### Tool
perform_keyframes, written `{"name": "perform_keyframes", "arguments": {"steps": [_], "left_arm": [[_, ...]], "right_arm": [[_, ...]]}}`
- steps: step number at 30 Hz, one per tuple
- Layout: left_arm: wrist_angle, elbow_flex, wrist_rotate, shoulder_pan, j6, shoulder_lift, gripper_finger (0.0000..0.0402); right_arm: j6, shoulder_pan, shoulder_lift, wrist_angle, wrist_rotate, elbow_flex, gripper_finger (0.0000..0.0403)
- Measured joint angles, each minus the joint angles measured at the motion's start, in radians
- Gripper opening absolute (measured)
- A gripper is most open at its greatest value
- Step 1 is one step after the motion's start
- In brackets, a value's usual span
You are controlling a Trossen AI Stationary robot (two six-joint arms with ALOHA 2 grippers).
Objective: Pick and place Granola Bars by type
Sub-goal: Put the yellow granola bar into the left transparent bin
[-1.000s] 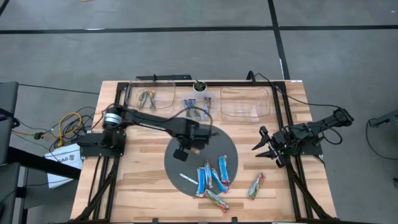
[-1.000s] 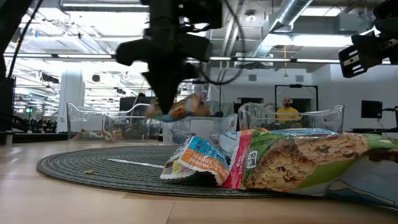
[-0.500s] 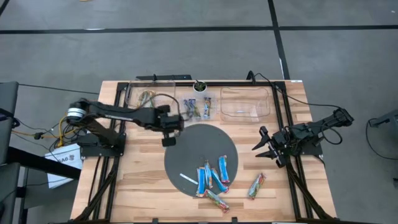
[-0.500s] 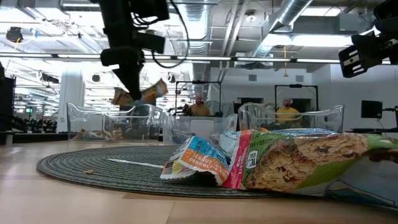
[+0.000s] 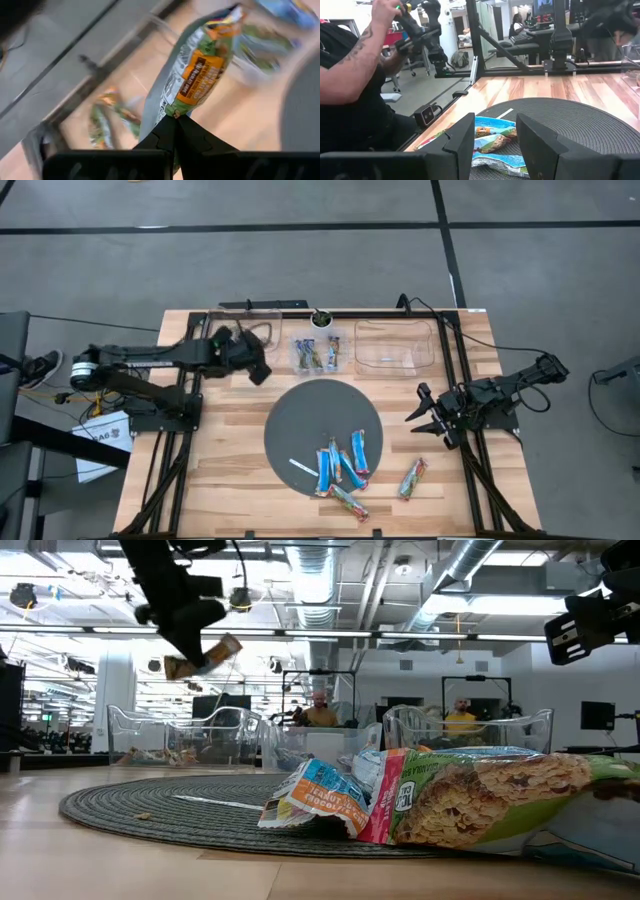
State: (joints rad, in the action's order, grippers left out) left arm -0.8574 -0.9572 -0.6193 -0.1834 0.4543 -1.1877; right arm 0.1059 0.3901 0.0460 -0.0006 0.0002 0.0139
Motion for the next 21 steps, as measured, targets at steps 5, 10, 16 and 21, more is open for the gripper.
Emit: {"name": "perform_keyframes", "arguments": {"steps": [5,10,16,21], "left_arm": [[0.005,0.0,-0.132,-0.062,0.07,0.059,0.0],[0.008,0.0,-0.174,-0.141,0.136,0.084,0.0],[0.017,0.0,-0.15,-0.237,0.216,0.079,0.0],[0.019,0.0,-0.118,-0.303,0.268,0.042,0.0]], "right_arm": [[0.0,0.0,0.0,0.0,0.0,0.0,0.0138],[0.0,0.0,0.0,0.0,0.0,0.0,0.0137],[0.0,0.0,0.0,0.0,0.0,0.0,0.0138],[0.0,0.0,0.0,0.0,0.0,0.0,0.0137]]}}
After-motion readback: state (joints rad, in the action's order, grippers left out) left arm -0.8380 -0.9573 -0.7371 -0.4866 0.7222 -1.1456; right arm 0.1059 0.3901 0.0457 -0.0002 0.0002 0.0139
